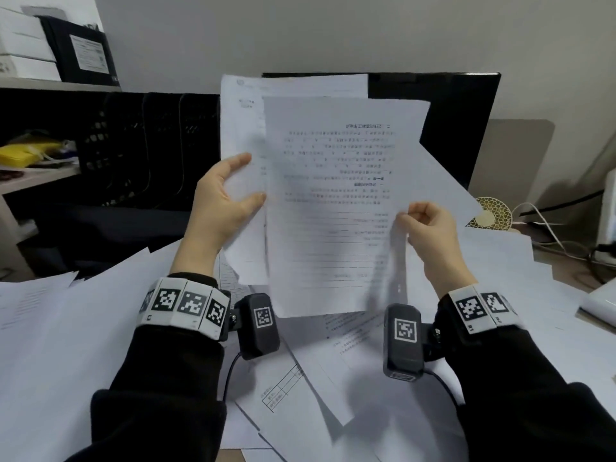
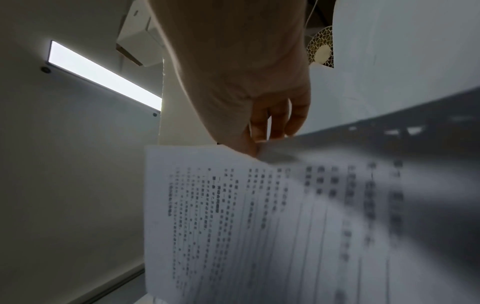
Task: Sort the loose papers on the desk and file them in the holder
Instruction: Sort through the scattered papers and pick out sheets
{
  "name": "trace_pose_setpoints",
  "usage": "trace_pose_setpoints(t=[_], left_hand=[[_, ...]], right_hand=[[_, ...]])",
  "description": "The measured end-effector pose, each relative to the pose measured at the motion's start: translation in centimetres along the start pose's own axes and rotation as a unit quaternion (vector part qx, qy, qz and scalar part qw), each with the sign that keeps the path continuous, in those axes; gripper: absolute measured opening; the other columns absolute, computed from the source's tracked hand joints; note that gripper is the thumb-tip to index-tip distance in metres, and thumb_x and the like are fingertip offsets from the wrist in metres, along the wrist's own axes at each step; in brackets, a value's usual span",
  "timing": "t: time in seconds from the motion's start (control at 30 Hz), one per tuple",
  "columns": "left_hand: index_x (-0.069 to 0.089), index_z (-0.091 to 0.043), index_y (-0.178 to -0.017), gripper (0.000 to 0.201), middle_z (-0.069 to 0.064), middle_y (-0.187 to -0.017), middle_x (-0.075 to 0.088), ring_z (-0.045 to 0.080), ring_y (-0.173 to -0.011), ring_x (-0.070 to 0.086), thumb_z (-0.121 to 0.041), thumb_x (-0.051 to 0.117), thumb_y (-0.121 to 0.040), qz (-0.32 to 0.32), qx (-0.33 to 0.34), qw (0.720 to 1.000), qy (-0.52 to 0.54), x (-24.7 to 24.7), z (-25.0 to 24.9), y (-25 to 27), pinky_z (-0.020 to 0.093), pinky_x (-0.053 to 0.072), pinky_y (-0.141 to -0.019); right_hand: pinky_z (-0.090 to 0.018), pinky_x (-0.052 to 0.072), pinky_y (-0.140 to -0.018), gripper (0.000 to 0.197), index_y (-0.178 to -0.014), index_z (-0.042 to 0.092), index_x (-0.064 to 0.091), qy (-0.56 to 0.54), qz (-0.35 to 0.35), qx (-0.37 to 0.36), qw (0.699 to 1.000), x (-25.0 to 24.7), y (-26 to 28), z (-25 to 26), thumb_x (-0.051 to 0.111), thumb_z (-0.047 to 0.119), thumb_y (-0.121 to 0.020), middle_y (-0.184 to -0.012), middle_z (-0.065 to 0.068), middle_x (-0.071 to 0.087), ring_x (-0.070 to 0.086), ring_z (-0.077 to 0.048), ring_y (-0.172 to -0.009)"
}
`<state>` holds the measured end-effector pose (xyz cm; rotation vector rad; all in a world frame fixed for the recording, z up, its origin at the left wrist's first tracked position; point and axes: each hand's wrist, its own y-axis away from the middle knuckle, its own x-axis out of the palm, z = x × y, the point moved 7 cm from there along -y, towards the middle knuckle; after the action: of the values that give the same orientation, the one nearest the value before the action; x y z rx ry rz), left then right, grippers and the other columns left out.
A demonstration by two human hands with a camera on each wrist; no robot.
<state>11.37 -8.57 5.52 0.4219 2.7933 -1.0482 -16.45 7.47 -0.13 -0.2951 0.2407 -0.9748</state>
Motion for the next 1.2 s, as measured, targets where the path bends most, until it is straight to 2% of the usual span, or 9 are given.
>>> trace_pose_setpoints(t=[0.13, 0.27, 0.37, 0.43, 0.53, 0.8, 0.97, 1.1, 1.2], left_hand=[[0.051, -0.017, -0.135, 0.056, -0.008, -0.135, 0.052, -0.003, -0.122, 0.044, 0.010, 0.053, -0.086, -0.029, -0.004, 0.998, -0.051, -1.5, 0.9, -0.1, 0.001, 0.032, -0.095], [0.060, -0.021, -0.126, 0.057, -0.007, -0.130, 0.057, 0.003, -0.078, 0.055, 0.013, 0.043, -0.084, -0.028, 0.029, 0.994, -0.105, -1.6, 0.5, -0.3, -0.002, 0.041, -0.064], [0.064, -0.021, -0.121, 0.051, -0.006, -0.125, 0.061, 0.003, -0.099, 0.060, 0.009, 0.041, -0.087, -0.028, 0.065, 0.991, -0.111, -0.8, -0.9, -0.3, 0.004, 0.044, -0.082], [0.065, -0.020, -0.120, 0.047, -0.010, -0.120, 0.062, -0.007, -0.094, 0.059, 0.007, 0.041, -0.090, -0.032, 0.076, 0.992, -0.099, -0.4, -1.9, -0.2, 0.016, 0.050, -0.089], [0.065, -0.019, -0.119, 0.041, -0.014, -0.114, 0.062, -0.002, -0.097, 0.060, 0.002, 0.042, -0.093, -0.048, 0.104, 0.991, -0.076, 0.0, -4.0, 0.1, 0.031, 0.053, -0.093], [0.058, -0.005, -0.128, 0.040, -0.008, -0.123, 0.058, -0.001, -0.118, 0.052, 0.003, 0.046, -0.091, -0.117, 0.244, 0.962, -0.041, 0.4, -11.2, 2.0, 0.013, 0.038, -0.103], [0.050, 0.002, -0.132, 0.042, -0.003, -0.128, 0.054, -0.001, -0.123, 0.049, 0.003, 0.046, -0.090, -0.180, 0.267, 0.947, 0.009, -1.2, -12.5, 2.5, 0.017, 0.037, -0.106], [0.047, 0.006, -0.131, 0.043, 0.007, -0.127, 0.054, 0.006, -0.122, 0.051, 0.005, 0.047, -0.088, -0.237, 0.271, 0.931, 0.068, -3.5, -13.1, 2.6, 0.024, 0.040, -0.108], [0.051, 0.002, -0.127, 0.040, 0.000, -0.120, 0.057, 0.003, -0.117, 0.054, 0.004, 0.048, -0.087, -0.254, 0.259, 0.929, 0.078, -4.4, -12.8, 2.4, 0.024, 0.042, -0.105]], right_hand=[[-0.029, 0.045, -0.078, 0.020, -0.079, 0.024, 0.055, 0.063, -0.100, -0.082, 0.990, -2.9, 0.0, 2.2, 0.056, 0.005, -0.087, -0.077, 0.014, 0.056, 0.056, -0.010, -0.080], [-0.041, 0.044, -0.086, 0.014, -0.087, 0.023, 0.059, 0.163, -0.181, -0.209, 0.947, -4.4, 1.5, 5.9, 0.050, 0.013, -0.085, -0.087, 0.007, 0.063, 0.057, -0.022, -0.095], [-0.041, 0.036, -0.092, 0.017, -0.092, 0.015, 0.064, 0.222, -0.205, -0.276, 0.912, -4.0, 2.4, 7.9, 0.048, 0.012, -0.087, -0.096, 0.000, 0.065, 0.051, -0.026, -0.106], [-0.047, 0.035, -0.099, 0.017, -0.090, 0.015, 0.066, 0.249, -0.198, -0.318, 0.893, -3.1, 2.9, 8.8, 0.049, 0.012, -0.086, -0.096, -0.001, 0.066, 0.052, -0.027, -0.107], [-0.060, 0.022, -0.110, 0.016, -0.085, 0.015, 0.066, 0.281, -0.151, -0.345, 0.883, -1.4, 3.2, 8.7, 0.051, 0.008, -0.085, -0.095, -0.002, 0.064, 0.052, -0.029, -0.110], [-0.070, 0.013, -0.106, 0.013, -0.082, 0.019, 0.068, 0.326, -0.029, -0.341, 0.881, 2.0, 3.1, 6.9, 0.061, 0.008, -0.083, -0.111, -0.005, 0.061, 0.042, -0.034, -0.128], [-0.057, 0.024, -0.108, 0.014, -0.083, 0.019, 0.069, 0.312, 0.003, -0.328, 0.892, 2.9, 3.2, 6.4, 0.064, 0.007, -0.084, -0.139, -0.015, 0.044, 0.021, -0.041, -0.139], [-0.040, 0.036, -0.092, 0.013, -0.086, 0.017, 0.071, 0.312, -0.048, -0.313, 0.896, 2.2, 3.2, 6.6, 0.062, 0.007, -0.085, -0.134, -0.020, 0.044, 0.035, -0.043, -0.123], [-0.031, 0.039, -0.063, 0.015, -0.078, 0.013, 0.065, 0.287, -0.059, -0.301, 0.907, 1.3, 3.1, 7.2, 0.056, 0.008, -0.089, -0.099, -0.011, 0.053, 0.049, -0.023, -0.077]])
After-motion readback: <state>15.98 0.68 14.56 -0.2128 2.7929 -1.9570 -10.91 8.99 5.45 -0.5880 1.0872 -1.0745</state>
